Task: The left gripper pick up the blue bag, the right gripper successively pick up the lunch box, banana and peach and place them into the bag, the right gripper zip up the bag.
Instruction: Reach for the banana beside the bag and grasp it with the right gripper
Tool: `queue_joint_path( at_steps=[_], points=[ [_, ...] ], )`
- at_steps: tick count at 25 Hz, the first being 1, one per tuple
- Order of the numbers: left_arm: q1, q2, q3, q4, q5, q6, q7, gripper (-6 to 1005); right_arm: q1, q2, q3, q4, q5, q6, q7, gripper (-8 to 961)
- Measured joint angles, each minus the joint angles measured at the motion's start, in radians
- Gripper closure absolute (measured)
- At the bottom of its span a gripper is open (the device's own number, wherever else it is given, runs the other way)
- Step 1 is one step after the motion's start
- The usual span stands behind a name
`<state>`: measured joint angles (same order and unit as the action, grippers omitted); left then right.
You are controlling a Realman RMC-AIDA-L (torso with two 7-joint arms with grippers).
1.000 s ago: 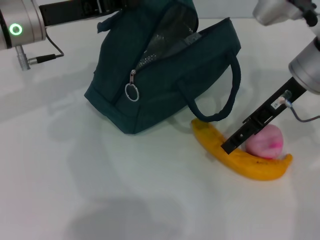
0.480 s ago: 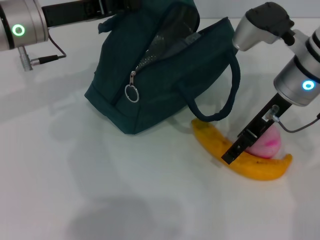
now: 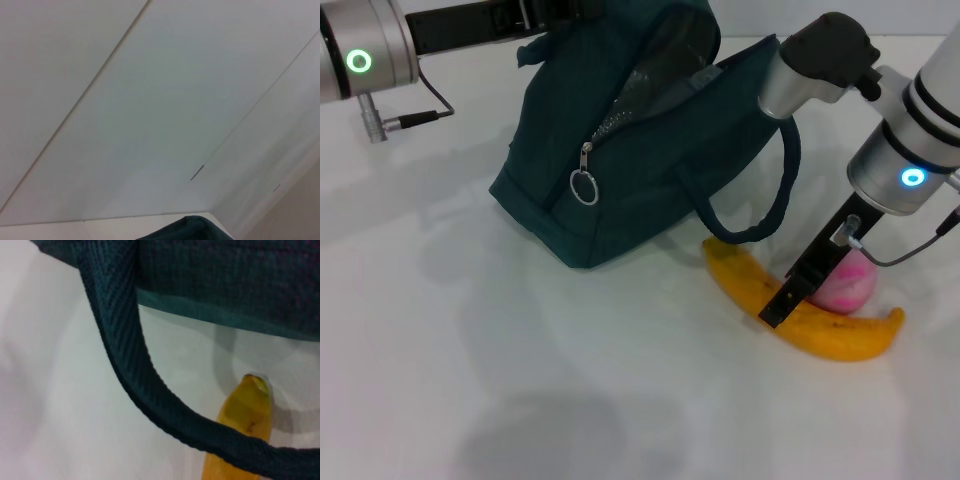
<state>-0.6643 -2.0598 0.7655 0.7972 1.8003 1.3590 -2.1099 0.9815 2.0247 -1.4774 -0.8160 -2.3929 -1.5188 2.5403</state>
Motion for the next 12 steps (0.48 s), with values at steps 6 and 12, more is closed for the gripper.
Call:
queue_joint_path(
  at_steps=[6,12],
  points=[
    [-0.001,0.0,-0.001,0.0,0.001,-0.001,0.002,943,0.002,0.003,-0.03,-0.008,0.011,0.014,0.0,110],
    [-0.001,0.002,-0.002,0.0,0.001,-0.001,0.005,942,0.015,0.004,-0.039,-0.024,0.014,0.025,0.001,111]
  ],
)
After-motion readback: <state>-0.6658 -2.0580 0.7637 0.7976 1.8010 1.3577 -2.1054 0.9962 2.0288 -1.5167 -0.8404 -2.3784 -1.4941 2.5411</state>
